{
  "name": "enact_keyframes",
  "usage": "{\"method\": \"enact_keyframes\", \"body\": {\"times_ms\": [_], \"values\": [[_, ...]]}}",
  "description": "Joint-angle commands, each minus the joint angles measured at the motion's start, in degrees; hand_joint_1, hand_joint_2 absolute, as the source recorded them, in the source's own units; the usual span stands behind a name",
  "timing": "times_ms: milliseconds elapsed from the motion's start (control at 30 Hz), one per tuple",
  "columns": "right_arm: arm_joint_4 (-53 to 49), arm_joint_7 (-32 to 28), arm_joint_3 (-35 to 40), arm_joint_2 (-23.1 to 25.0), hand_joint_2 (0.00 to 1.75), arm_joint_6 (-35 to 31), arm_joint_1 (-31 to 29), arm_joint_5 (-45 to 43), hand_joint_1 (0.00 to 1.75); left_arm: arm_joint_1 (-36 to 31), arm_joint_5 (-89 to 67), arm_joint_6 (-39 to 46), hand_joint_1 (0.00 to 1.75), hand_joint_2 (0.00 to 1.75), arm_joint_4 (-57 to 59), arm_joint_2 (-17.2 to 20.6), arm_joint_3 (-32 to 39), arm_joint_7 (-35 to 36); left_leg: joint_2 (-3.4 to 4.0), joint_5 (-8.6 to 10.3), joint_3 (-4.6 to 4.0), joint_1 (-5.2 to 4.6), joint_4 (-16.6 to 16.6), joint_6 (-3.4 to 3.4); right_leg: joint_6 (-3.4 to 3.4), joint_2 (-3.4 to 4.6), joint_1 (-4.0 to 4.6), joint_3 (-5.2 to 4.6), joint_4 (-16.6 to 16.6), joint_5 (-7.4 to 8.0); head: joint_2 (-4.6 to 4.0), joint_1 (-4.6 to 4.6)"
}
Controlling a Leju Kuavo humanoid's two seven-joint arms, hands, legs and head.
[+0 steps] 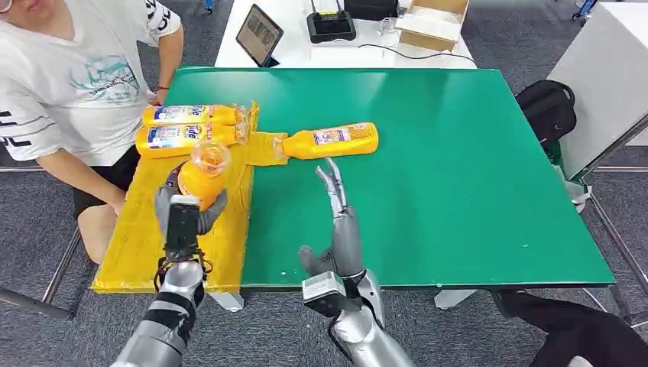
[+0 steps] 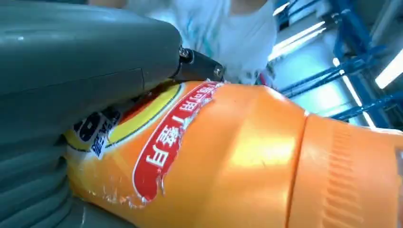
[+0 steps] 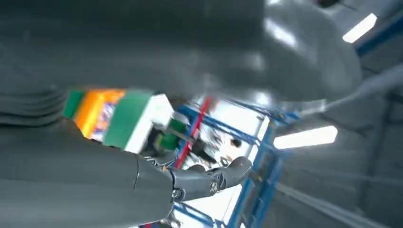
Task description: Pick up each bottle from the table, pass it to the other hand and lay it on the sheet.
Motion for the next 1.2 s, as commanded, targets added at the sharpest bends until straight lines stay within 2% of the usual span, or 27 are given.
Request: {"method": "enact_keyframes", "body": {"times_ms": [33,67,100,267,300,367,433,467,700,800,833,867,900,1100,1133,1200], "values": [[-2.9,-1.0,1.5,-2.6,0.0,-0.9,-0.6,-1.1,0.0,-7.2,-21.7,2.1,1.75,1.75,14.5,4.1,6.6,5.8,0.11,-0.11,0.33,0.04,-0.1,0.07,-0.19,0.04,0.09,0.31,-0.1,-0.06,0.0,0.04],[-2.6,-1.6,1.8,-2.6,0.0,-0.8,-1.0,-1.6,0.0,-7.8,-33.5,2.1,1.75,1.75,15.2,4.2,9.0,9.2,0.08,-0.13,0.39,0.02,-0.1,0.09,-0.22,-0.02,0.08,0.38,-0.1,-0.11,0.0,0.02],[-2.5,-2.0,2.1,-2.7,0.0,-0.7,-1.5,-1.8,0.0,-9.3,-41.4,2.1,1.75,1.75,19.0,5.8,7.8,13.1,0.08,-0.05,0.19,0.02,0.0,0.04,-0.12,0.02,0.05,0.16,-0.1,-0.04,0.0,0.02],[-1.9,-2.3,3.7,-2.7,0.0,-0.4,-2.5,-2.3,0.0,-15.3,-57.4,-0.4,1.75,1.75,34.5,10.5,0.0,21.7,0.14,-0.07,0.31,0.02,0.0,0.06,-0.2,0.05,0.06,0.26,0.0,-0.05,0.0,0.04],[-1.8,-2.3,4.0,-2.9,0.0,-0.3,-2.6,-2.4,0.0,-15.4,-57.4,-1.1,1.75,1.75,34.9,10.6,0.0,21.8,0.15,-0.06,0.26,0.03,0.0,0.04,-0.17,0.07,0.07,0.2,0.0,-0.02,0.0,0.02],[-1.1,-2.0,4.0,-2.9,0.0,-0.1,-2.3,-2.8,0.0,-16.4,-60.8,-10.1,1.75,1.75,36.9,11.0,-2.8,25.1,0.19,-0.08,0.35,0.04,-0.1,0.06,-0.21,0.1,0.09,0.26,-0.1,-0.04,0.0,0.04],[-1.1,-2.0,4.0,-2.9,0.0,-0.1,-2.3,-2.8,0.0,-16.4,-60.8,-10.1,1.75,1.75,36.9,11.0,-2.8,25.1,0.13,-0.09,0.31,0.04,0.0,0.07,-0.2,0.04,0.08,0.25,0.0,-0.07,0.0,0.02],[-0.9,-1.7,3.7,-2.6,0.0,0.4,-2.1,-3.3,0.0,-17.1,-61.1,-16.8,1.75,1.75,37.5,10.8,-3.0,26.5,0.06,-0.04,0.17,0.05,0.0,0.04,-0.13,-0.02,0.08,0.13,0.0,-0.04,0.0,0.02],[-0.8,-1.5,3.9,-2.5,0.0,0.7,-2.0,-3.4,0.0,-17.3,-59.0,-19.2,1.75,1.75,37.5,10.4,-1.2,26.3,0.0,-0.06,0.26,0.01,0.0,0.06,-0.13,-0.03,0.04,0.28,0.0,-0.06,0.0,0.04],[-0.6,-0.7,3.9,-2.5,0.0,1.3,-1.7,-3.2,0.0,-17.8,-55.1,-22.8,1.75,1.75,37.0,9.9,2.1,26.1,0.1,-0.07,0.43,0.0,-0.1,0.08,-0.19,0.04,0.05,0.45,-0.1,-0.03,0.0,0.02],[-0.6,-0.6,3.9,-2.4,0.0,1.4,-1.6,-3.2,0.0,-18.0,-54.6,-23.4,1.15,1.75,37.0,9.7,2.5,26.0,0.09,-0.04,0.45,-0.01,-0.1,0.03,-0.14,0.03,0.02,0.42,0.0,0.0,0.0,0.04],[-0.6,-0.5,3.9,-2.4,0.0,1.5,-1.6,-3.2,0.0,-18.2,-52.8,-24.5,0.24,1.75,37.1,9.3,4.2,25.6,0.13,-0.03,0.52,0.02,-0.1,0.05,-0.22,0.04,0.07,0.48,-0.1,0.02,0.0,0.04],[-0.4,-0.3,3.9,-2.4,0.0,1.8,-1.5,-3.1,0.0,-18.2,-51.5,-24.9,0.0,1.75,36.9,9.1,5.2,25.1,0.06,-0.02,0.47,-0.01,-0.1,0.03,-0.13,-0.01,0.02,0.43,0.0,0.0,0.0,0.04],[0.9,0.4,3.7,-2.0,0.0,2.9,-1.7,-3.1,0.0,-18.4,-45.1,-29.6,0.0,1.75,36.6,7.7,10.0,22.2,0.09,-0.01,0.62,0.01,-0.1,0.04,-0.19,-0.02,0.05,0.58,-0.1,-0.02,0.0,0.0],[1.0,0.4,3.7,-2.0,0.0,2.9,-1.7,-3.1,0.0,-18.4,-45.0,-29.8,0.0,0.0,36.6,7.7,10.1,22.1,0.06,0.0,0.59,0.01,-0.1,0.03,-0.16,-0.04,0.05,0.57,-0.1,-0.02,0.0,0.02],[1.9,0.6,3.6,-1.9,0.0,3.6,-2.0,-3.2,0.0,-18.3,-42.9,-31.4,0.0,0.0,36.3,7.3,11.4,21.0,0.04,0.01,0.58,-0.01,-0.1,0.04,-0.15,-0.06,0.03,0.56,-0.1,-0.02,0.0,0.0]]}}
